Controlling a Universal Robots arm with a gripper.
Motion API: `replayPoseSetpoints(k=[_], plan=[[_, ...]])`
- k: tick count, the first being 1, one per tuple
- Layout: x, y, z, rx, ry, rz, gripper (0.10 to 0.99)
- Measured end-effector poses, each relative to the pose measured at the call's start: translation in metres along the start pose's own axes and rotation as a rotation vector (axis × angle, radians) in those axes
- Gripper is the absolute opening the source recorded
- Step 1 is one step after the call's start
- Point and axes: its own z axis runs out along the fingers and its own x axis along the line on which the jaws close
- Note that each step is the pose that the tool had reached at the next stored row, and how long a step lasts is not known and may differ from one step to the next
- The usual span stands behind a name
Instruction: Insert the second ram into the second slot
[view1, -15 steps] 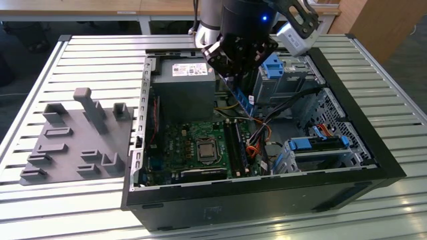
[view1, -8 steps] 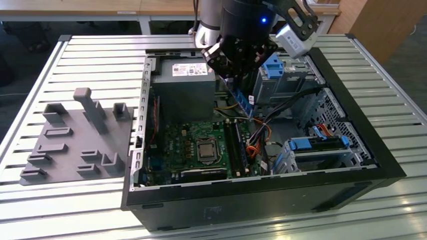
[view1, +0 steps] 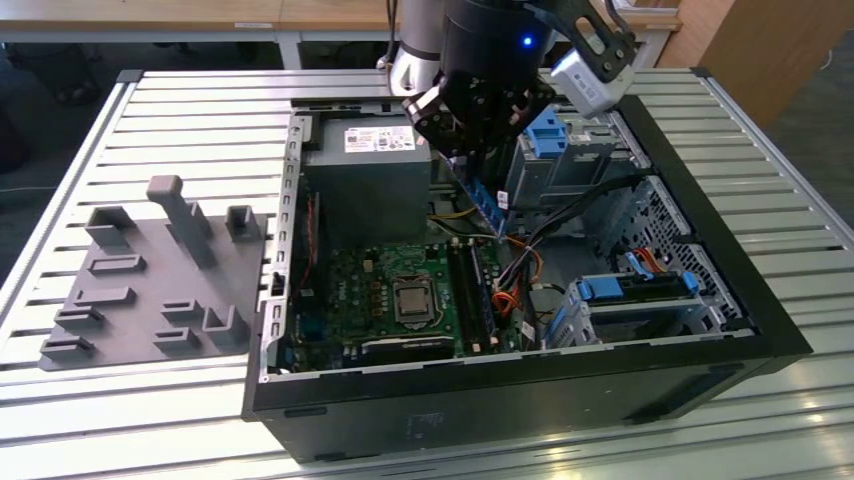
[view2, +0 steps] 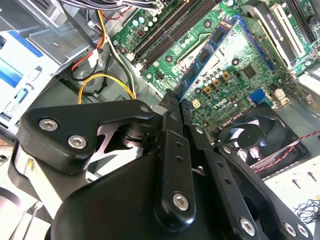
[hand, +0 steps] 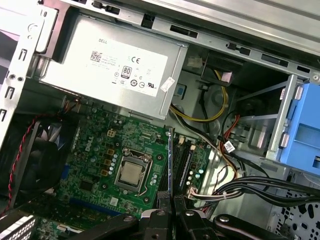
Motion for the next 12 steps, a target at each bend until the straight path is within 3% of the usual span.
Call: replayPoseSetpoints(k=[12], plan=[[0.0000, 0.0000, 0.0012, 0.000, -0.0006, 0.016, 0.137]])
